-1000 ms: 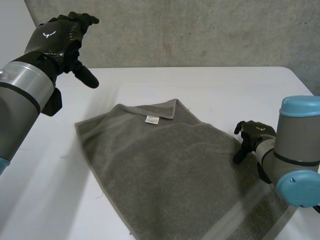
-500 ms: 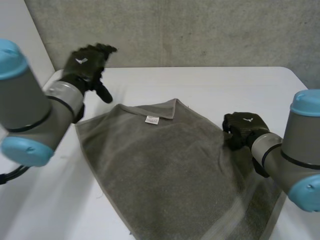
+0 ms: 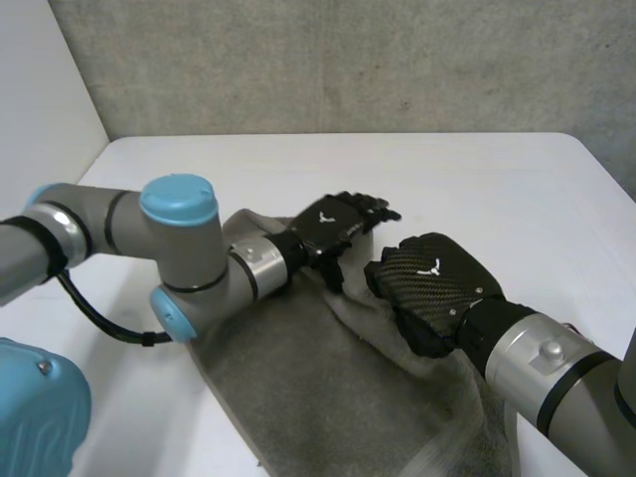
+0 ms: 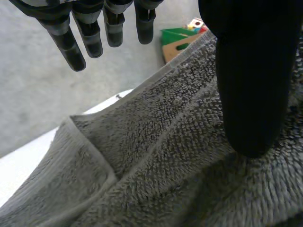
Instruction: Fold the towel.
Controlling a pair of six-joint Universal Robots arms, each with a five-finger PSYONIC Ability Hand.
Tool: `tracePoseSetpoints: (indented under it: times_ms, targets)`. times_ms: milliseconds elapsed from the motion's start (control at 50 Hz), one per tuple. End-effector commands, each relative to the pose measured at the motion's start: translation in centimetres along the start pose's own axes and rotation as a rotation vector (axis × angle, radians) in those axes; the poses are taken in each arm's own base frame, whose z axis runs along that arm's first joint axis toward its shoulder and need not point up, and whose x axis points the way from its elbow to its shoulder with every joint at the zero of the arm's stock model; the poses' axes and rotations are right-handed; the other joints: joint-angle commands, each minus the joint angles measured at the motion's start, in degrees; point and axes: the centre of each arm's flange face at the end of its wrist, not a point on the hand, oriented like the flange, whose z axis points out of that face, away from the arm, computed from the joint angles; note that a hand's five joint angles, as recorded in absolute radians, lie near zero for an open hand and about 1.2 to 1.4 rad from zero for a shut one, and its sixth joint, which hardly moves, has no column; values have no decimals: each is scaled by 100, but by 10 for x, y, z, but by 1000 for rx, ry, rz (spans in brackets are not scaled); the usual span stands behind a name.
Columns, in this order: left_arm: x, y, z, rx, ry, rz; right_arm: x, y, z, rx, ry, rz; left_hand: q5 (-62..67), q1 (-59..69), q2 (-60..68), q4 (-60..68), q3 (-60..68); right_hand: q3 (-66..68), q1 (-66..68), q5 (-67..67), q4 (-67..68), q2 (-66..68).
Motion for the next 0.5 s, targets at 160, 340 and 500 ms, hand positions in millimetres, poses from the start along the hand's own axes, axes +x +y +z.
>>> tracePoseSetpoints:
  times_ms: [160,340,500]
  targets:
    - [-32,-18,25,129,-303,427,39,0,21,-21,134,-16,6847,6988,7058,7012,7004,1239,2487,1388,1208,1310]
    - [-64,-156,5,528,-652,603,123,-56,67,113,491,-57,6847,6988,7058,7012,7004,1239,2487,1388,1208,1310]
    - [-56,-264,-47,769,-799,648,175,-158,64,609,779,-128,6847,6988,7058,7012,7004,1239,2487,1388,1208,1310]
